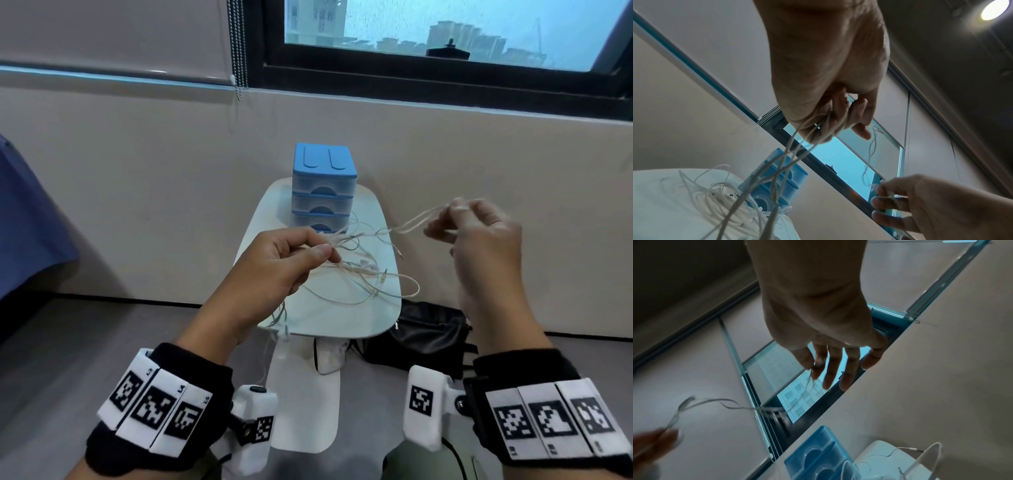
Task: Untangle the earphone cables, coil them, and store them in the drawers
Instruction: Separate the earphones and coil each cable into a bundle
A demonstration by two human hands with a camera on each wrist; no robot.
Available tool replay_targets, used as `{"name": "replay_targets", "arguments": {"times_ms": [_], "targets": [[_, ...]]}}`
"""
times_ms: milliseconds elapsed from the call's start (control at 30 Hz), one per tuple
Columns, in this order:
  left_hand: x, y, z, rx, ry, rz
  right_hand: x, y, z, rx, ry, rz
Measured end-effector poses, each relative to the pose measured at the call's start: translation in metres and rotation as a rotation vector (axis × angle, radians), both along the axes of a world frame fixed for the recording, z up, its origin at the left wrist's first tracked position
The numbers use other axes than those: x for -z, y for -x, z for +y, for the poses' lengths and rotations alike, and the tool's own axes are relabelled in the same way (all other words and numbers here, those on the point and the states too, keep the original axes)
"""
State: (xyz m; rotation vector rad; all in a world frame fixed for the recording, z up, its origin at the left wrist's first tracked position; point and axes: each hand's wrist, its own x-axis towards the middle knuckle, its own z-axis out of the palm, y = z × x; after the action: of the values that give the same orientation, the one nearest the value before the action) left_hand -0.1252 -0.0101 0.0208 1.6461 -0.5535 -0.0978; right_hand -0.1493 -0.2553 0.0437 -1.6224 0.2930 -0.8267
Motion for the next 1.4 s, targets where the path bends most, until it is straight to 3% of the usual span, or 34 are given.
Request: {"name": "replay_targets", "arguments": {"times_ms": [167, 300, 400, 500, 667, 867, 1133, 1300, 1400], "targets": [[-0.003, 0.004, -0.002, -0.021, 0.012, -0.021, 0.018, 0.005, 0.013, -0.105, 0.373, 0.365], [-0.002, 0.003, -0.006, -0.053, 0.003, 0.009, 0.005, 0.015, 0.037, -0.424, 0.318, 0.173], [-0.003, 0.002, -0.006, -0.049, -0.008, -0.020, -0.007, 0.018, 0.054, -0.634, 0.354, 0.148], [-0.007, 0.001, -0.003, -0.064, -0.047, -0.034, -0.001, 0.011, 0.060, -0.624, 0.418, 0.173], [-0.013, -0.005, 0.001, -0.145, -0.179, -0.042, 0.009, 0.000, 0.067, -0.607, 0.304, 0.189], [-0.038, -0.017, 0.004, -0.204, -0.358, -0.299, -0.014, -0.017, 0.072, -0.581, 0.224, 0.186], [-0.082, -0.035, 0.001, -0.298, -0.546, -0.506, -0.044, -0.031, 0.072, -0.602, 0.145, 0.187], [-0.086, -0.034, -0.004, -0.214, -0.716, -0.571, -0.034, -0.031, 0.065, -0.562, 0.198, 0.240], [-0.085, -0.038, -0.004, -0.154, -0.683, -0.542, -0.033, -0.030, 0.061, -0.579, 0.229, 0.219]]}}
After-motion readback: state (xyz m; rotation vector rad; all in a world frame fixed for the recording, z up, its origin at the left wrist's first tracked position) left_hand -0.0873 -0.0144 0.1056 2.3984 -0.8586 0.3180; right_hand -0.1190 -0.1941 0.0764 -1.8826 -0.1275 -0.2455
